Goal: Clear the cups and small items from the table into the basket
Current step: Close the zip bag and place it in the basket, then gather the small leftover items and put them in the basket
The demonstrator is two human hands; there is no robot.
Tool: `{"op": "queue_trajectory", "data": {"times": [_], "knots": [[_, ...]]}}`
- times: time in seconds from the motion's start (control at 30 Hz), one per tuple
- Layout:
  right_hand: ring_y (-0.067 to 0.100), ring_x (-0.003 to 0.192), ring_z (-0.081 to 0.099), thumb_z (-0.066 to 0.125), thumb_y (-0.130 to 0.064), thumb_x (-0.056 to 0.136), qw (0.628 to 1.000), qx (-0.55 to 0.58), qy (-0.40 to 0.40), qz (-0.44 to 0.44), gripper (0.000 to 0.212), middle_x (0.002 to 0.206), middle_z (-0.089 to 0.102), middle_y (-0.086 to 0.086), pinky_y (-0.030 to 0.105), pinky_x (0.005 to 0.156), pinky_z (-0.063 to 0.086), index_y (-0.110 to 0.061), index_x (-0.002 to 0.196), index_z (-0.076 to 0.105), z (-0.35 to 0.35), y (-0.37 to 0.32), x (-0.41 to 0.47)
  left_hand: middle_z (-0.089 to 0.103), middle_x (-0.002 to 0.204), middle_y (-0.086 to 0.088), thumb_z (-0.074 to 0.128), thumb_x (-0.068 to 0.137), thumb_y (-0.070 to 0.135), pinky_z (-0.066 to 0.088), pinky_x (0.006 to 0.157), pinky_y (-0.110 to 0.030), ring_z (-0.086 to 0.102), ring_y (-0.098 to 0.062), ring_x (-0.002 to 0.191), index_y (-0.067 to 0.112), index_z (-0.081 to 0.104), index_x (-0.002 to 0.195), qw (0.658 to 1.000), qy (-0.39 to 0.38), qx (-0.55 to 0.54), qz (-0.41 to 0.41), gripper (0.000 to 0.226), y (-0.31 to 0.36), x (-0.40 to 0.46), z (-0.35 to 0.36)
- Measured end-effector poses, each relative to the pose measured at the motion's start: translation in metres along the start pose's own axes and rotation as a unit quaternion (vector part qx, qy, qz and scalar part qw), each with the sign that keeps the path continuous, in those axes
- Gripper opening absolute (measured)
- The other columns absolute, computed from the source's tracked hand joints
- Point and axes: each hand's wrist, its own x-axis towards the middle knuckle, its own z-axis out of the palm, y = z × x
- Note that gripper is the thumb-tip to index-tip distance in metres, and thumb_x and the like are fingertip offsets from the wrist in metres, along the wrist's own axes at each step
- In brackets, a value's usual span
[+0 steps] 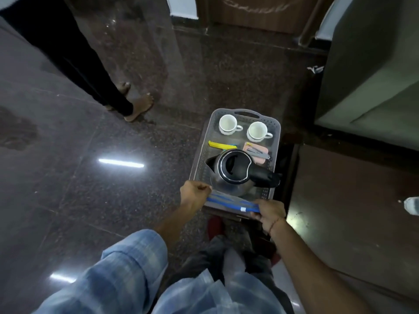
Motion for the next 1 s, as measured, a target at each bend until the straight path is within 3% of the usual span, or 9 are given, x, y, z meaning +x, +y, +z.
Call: {"op": "queue_trajectory", "data": {"times": [0.1,0.2,0.37,0.4,0.47,0.57,0.67,0.83,1.0], "knots": [[0.024,0.041,0.063,0.068,0.005,0.078,0.999,-0.001,0.034,-0.012,0.006,0.078,0.065,0.023,0.024,0.033,0.047,0.008,0.078,0.063,0.004,0.002,0.008,0.064,0.063,0.003,0.072,0.083,0.014,0.042,0.051,-0.002,0.054,-0.001,0.055,0.009,0.076,0.070,0.999,-0.012,0.030,0.000,0.014,0.000,0.005,0.008],[0.025,0.059,0.066,0.070,-0.001,0.077,0.996,-0.023,0.077,-0.034,0.023,0.090,0.070,0.022,0.021,0.034,0.047,0.010,0.097,0.066,0.011,0.000,0.006,0.060,0.065,-0.002,0.068,0.085,0.015,0.052,0.060,-0.026,0.055,-0.011,0.059,-0.002,0.072,0.070,0.998,-0.017,0.056,-0.010,0.023,-0.003,0.008,0.012],[0.025,0.069,0.064,0.065,-0.006,0.081,0.994,-0.056,0.073,-0.054,0.027,0.108,0.067,0.025,0.009,0.031,0.034,0.009,0.104,0.064,0.017,-0.008,-0.005,0.067,0.074,-0.011,0.061,0.090,0.024,0.046,0.051,-0.019,0.055,-0.014,0.060,0.003,0.071,0.079,0.995,-0.024,0.096,0.014,0.027,-0.002,0.005,0.014],[0.023,0.064,0.060,0.064,-0.006,0.082,0.995,-0.052,0.070,-0.055,0.027,0.108,0.065,0.024,0.011,0.033,0.040,0.008,0.105,0.063,0.016,-0.007,-0.006,0.070,0.081,-0.011,0.060,0.090,0.024,0.048,0.058,-0.021,0.058,-0.015,0.065,0.005,0.073,0.085,0.994,-0.033,0.106,0.024,0.024,0.000,0.002,0.013],[0.023,0.063,0.059,0.062,-0.006,0.083,0.996,-0.036,0.061,-0.052,0.027,0.108,0.063,0.019,0.028,0.050,0.057,0.006,0.106,0.063,0.009,-0.009,-0.010,0.072,0.092,-0.008,0.058,0.091,0.021,0.051,0.068,-0.025,0.065,-0.018,0.076,0.010,0.072,0.098,0.991,-0.035,0.121,0.048,0.020,0.003,-0.007,0.009],[0.032,0.087,0.068,0.060,-0.011,0.083,0.997,-0.027,0.043,-0.062,0.031,0.108,0.067,0.018,0.045,0.073,0.061,0.005,0.108,0.066,-0.012,-0.011,-0.019,0.070,0.085,0.000,0.060,0.090,0.027,0.052,0.061,-0.027,0.065,-0.018,0.071,0.020,0.068,0.092,0.985,0.028,0.139,0.101,0.011,0.010,-0.033,0.004],[0.027,0.084,0.068,0.063,-0.019,0.078,0.991,-0.060,0.065,-0.105,0.024,0.092,0.072,0.011,0.028,0.067,0.057,-0.005,0.093,0.074,-0.051,-0.008,-0.030,0.059,0.076,0.010,0.065,0.083,0.033,0.042,0.060,-0.024,0.056,-0.011,0.069,0.027,0.055,0.072,0.964,0.023,0.179,0.197,0.016,0.017,-0.066,0.009],[0.017,0.072,0.057,0.064,-0.023,0.080,0.977,-0.103,0.101,-0.154,0.010,0.079,0.059,0.002,0.022,0.062,0.043,-0.016,0.087,0.063,-0.126,0.000,-0.047,0.062,0.084,0.006,0.066,0.080,0.027,0.046,0.077,-0.030,0.057,-0.016,0.087,0.022,0.062,0.080,0.887,-0.141,0.175,0.404,0.007,0.070,-0.101,0.047],[0.029,0.115,0.060,0.068,-0.026,0.082,0.950,-0.123,0.210,-0.195,0.047,0.120,0.066,0.016,0.027,0.091,0.046,-0.007,0.124,0.062,-0.213,-0.007,-0.074,0.062,0.097,0.005,0.062,0.086,0.034,0.044,0.084,-0.025,0.055,-0.013,0.096,0.019,0.063,0.095,0.776,-0.221,0.164,0.567,0.017,0.153,-0.148,0.106]]}}
